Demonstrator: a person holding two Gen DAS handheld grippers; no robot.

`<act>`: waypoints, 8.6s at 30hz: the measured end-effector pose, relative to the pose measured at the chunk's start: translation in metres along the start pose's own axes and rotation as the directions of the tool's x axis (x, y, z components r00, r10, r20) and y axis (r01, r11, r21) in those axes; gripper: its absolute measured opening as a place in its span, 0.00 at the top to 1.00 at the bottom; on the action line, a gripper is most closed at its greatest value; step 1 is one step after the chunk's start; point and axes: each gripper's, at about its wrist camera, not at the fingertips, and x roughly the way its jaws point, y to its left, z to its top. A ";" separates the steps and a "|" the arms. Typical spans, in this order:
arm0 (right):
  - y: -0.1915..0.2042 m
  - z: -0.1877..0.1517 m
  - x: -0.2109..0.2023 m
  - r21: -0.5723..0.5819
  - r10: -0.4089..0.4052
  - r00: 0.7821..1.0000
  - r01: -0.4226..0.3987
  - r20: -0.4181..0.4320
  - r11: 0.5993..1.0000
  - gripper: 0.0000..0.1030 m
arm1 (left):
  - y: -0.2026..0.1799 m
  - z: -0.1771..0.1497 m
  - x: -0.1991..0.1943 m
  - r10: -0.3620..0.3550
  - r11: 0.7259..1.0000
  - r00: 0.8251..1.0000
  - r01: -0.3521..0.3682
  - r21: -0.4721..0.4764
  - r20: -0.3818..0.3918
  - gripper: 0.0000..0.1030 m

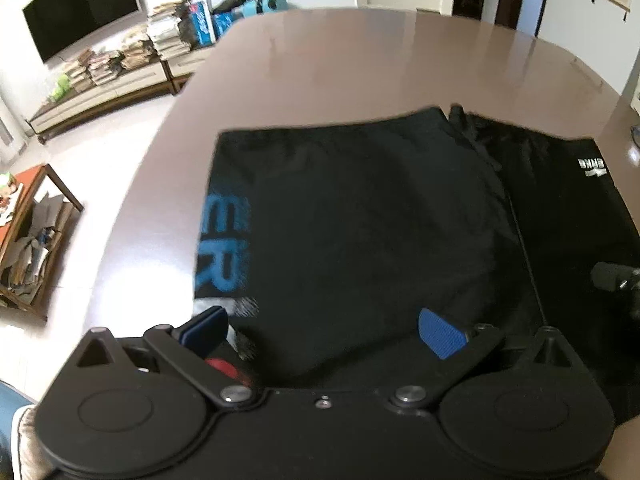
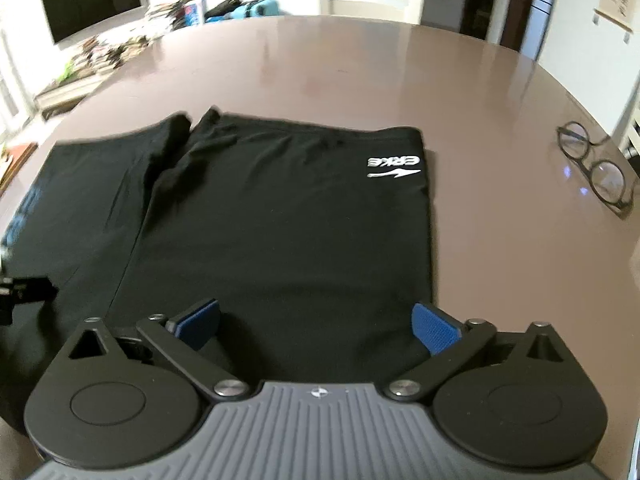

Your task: Fold clothes

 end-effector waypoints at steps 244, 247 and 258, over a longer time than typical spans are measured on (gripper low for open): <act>0.091 -0.008 -0.044 -0.230 0.092 0.996 -0.089 0.005 0.969 0.69 | 0.026 -0.029 -0.025 -0.144 0.954 0.988 0.124 0.272 0.054 0.14; 0.085 0.026 -0.031 -0.169 0.108 0.992 -0.095 0.067 0.981 0.69 | 0.012 -0.015 -0.032 -0.194 0.945 0.977 0.161 0.286 0.092 0.14; 0.075 0.095 0.061 -0.165 0.172 0.981 -0.155 0.092 0.974 0.75 | -0.044 0.031 0.028 -0.178 0.922 0.969 0.102 0.373 0.173 0.18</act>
